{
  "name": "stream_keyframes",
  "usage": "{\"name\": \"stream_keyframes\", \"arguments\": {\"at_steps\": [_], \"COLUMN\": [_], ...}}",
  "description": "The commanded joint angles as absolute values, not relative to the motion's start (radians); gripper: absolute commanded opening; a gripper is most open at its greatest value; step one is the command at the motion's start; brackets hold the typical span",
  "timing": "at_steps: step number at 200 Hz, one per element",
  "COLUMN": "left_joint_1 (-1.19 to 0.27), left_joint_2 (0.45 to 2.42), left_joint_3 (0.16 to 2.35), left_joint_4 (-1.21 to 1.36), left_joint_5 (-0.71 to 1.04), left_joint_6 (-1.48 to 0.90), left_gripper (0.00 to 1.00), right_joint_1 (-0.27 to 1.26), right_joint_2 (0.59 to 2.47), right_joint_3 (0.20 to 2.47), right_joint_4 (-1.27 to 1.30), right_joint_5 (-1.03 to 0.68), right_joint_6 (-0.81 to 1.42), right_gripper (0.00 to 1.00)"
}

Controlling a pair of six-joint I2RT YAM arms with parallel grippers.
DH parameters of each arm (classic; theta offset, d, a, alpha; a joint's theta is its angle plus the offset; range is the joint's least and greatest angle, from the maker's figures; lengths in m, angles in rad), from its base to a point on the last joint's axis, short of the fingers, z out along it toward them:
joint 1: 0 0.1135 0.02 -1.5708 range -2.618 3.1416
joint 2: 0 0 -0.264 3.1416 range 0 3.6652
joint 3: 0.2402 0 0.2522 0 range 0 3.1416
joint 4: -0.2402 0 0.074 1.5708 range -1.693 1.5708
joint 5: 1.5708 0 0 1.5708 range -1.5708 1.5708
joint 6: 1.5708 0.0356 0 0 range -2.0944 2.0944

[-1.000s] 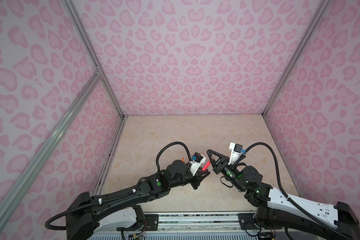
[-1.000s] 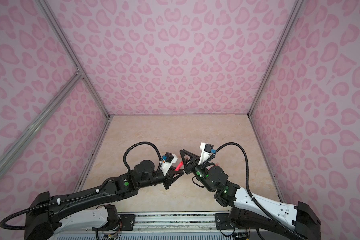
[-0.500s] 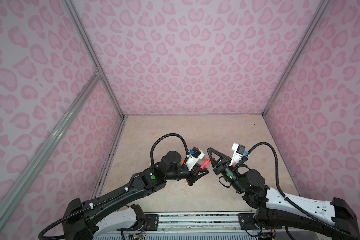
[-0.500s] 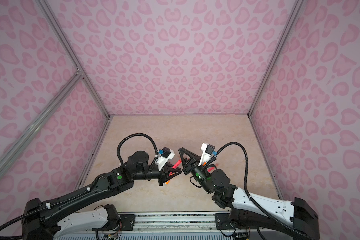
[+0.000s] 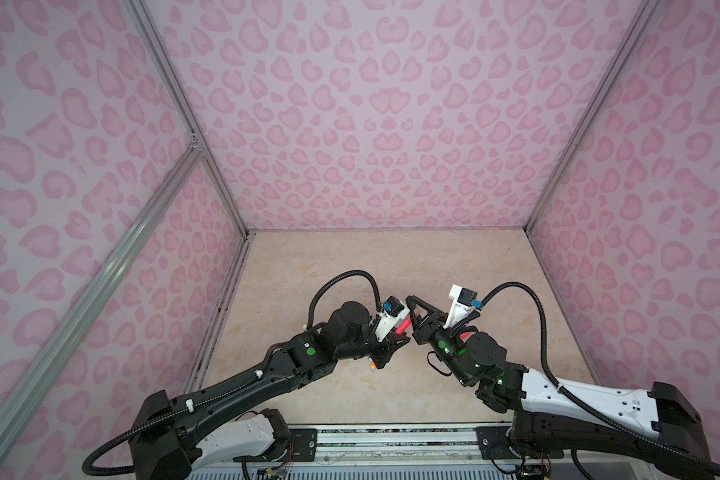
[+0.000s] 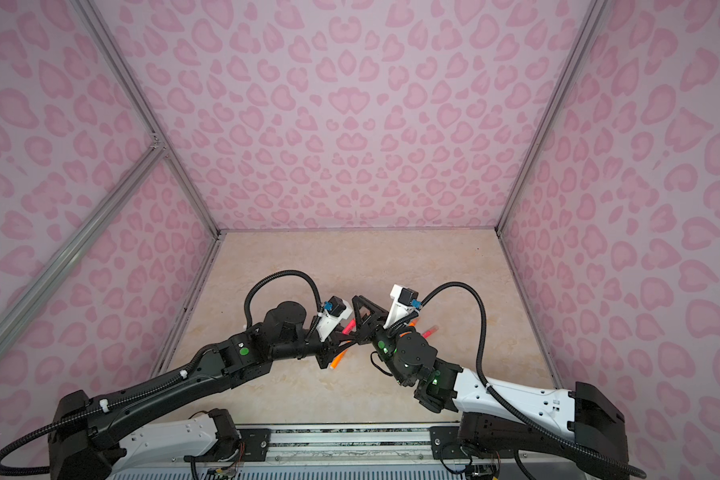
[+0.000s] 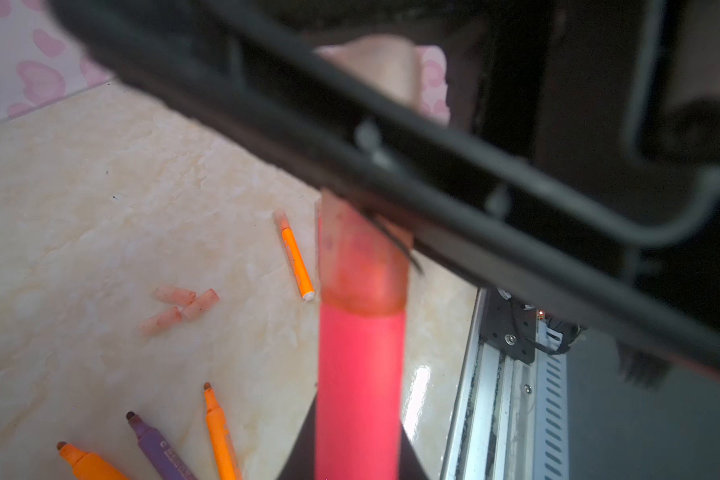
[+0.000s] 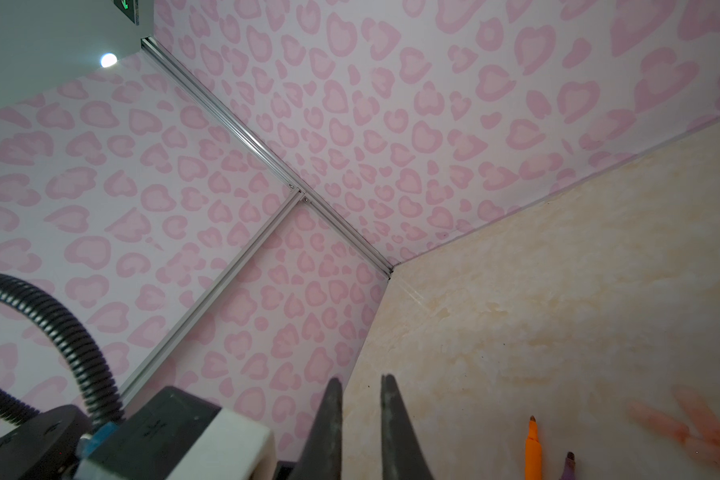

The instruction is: Insert the pens into the pen caps

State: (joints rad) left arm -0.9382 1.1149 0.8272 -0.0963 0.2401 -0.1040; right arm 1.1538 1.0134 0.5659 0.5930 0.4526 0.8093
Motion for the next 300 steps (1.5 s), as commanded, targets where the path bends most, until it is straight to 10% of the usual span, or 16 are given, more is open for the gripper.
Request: {"name": "stream_keyframes", "arguments": {"at_steps": [1, 51, 101, 156, 203, 300], "left_joint_1": [-0.926, -1.027, -1.110, -1.119, -1.119, -1.119], "left_joint_2": [1.103, 1.060, 1.089, 1.121, 1.123, 1.245], "left_joint_3": [0.976, 0.825, 0.781, 0.807, 0.663, 0.599], "left_joint_4": [0.200, 0.242, 0.294, 0.263, 0.207, 0.024], "left_joint_5": [0.093, 0.126, 0.157, 0.057, -0.181, -0.332], "left_joint_6": [-0.169, -0.179, -0.203, -0.234, -0.327, -0.442], "left_gripper": [0.04, 0.04, 0.04, 0.03, 0.62, 0.65], "right_joint_1": [1.171, 1.124, 1.124, 1.121, 0.855, 0.423], "right_joint_2": [0.980, 0.859, 0.880, 0.922, 0.846, 1.525], "right_joint_3": [0.536, 0.549, 0.580, 0.598, 0.585, 0.712], "right_joint_4": [0.403, 0.298, 0.306, 0.273, 0.049, 0.186], "right_joint_5": [0.297, 0.333, 0.298, 0.301, 0.270, -0.181], "right_joint_6": [0.795, 0.756, 0.737, 0.779, 0.847, 0.880], "right_gripper": [0.00, 0.24, 0.27, 0.00, 0.00, 0.00]}}
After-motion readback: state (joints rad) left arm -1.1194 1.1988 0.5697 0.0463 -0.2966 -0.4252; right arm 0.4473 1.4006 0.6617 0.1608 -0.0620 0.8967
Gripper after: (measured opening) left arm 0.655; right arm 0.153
